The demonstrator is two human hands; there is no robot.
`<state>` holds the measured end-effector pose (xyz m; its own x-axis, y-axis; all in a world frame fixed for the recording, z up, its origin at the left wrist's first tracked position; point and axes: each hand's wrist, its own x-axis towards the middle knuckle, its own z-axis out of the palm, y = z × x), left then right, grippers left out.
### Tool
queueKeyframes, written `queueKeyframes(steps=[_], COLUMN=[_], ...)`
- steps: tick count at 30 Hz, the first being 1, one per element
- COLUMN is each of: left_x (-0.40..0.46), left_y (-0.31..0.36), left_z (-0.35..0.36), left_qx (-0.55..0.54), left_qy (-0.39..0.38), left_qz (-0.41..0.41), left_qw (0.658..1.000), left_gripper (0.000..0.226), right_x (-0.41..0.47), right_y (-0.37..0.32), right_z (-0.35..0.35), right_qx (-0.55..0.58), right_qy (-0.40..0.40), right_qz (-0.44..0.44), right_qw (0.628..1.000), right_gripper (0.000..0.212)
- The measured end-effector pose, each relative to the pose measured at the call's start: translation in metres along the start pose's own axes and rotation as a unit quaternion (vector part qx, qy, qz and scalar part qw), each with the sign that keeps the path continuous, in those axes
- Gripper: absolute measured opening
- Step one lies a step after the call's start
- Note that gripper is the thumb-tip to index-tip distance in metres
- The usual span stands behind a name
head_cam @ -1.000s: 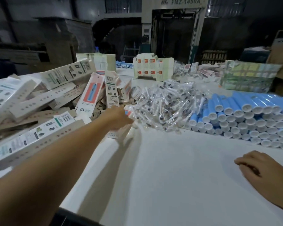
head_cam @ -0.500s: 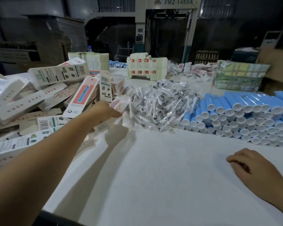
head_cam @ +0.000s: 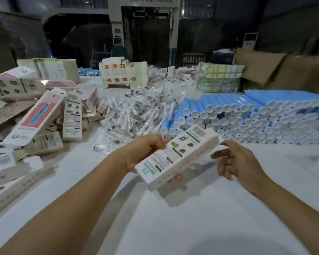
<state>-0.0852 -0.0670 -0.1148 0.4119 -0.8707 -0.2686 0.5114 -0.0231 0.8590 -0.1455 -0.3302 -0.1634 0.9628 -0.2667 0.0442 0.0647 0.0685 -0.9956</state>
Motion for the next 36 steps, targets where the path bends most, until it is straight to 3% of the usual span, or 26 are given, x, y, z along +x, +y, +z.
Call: queueKeyframes(steps=[3,8,10,12,14,16,18,22,26,28,32,36], left_x=[0.020,0.018,0.013,0.011,0.017,0.028,0.040,0.047,0.049,0.051,0.056,0.056], left_y=[-0.009,-0.016,-0.013,-0.011,-0.017,-0.027,-0.036,-0.046,-0.057,-0.061,-0.064,-0.065], left_z=[0.002,0.002,0.006,0.017,0.031,0.046,0.053,0.049,0.042,0.039,0.038,0.036], left_qx=[0.112,0.246,0.360,0.525,0.684,0.772,0.805,0.814,0.821,0.822,0.822,0.820], left_qy=[0.073,0.102,0.146,0.192,0.229,0.277,0.308,0.334,0.348,0.349,0.352,0.349], left_qz=[-0.031,-0.043,-0.005,0.014,0.001,0.004,0.014,0.074,0.099,0.101,0.112,0.127], left_qw=[0.991,0.963,0.922,0.829,0.693,0.572,0.507,0.470,0.442,0.439,0.434,0.436], left_gripper=[0.055,0.050,0.039,0.020,0.047,0.063,0.071,0.065,0.062,0.060,0.059,0.057], right_x=[-0.004,-0.008,-0.007,-0.007,-0.007,-0.007,-0.006,-0.006,-0.002,0.008,0.050,0.113], right_y=[-0.005,-0.006,-0.005,-0.006,-0.005,-0.005,-0.003,-0.001,-0.016,-0.038,-0.098,-0.133], right_z=[-0.003,-0.002,-0.001,0.002,0.004,0.004,0.002,0.002,0.000,-0.002,0.022,0.060], right_qx=[0.053,-0.061,-0.070,-0.067,-0.060,-0.048,-0.034,-0.032,-0.215,-0.316,-0.457,-0.601], right_qy=[-0.050,-0.127,-0.132,-0.125,-0.113,-0.104,-0.097,-0.079,0.050,0.111,0.116,0.084], right_qz=[0.118,0.081,0.073,0.069,0.067,0.068,0.067,0.070,0.007,-0.069,-0.202,-0.182], right_qw=[0.990,0.987,0.986,0.988,0.989,0.991,0.992,0.994,0.975,0.940,0.859,0.774], right_gripper=[0.038,0.013,0.013,0.014,0.015,0.016,0.016,0.017,0.023,0.025,0.028,0.016])
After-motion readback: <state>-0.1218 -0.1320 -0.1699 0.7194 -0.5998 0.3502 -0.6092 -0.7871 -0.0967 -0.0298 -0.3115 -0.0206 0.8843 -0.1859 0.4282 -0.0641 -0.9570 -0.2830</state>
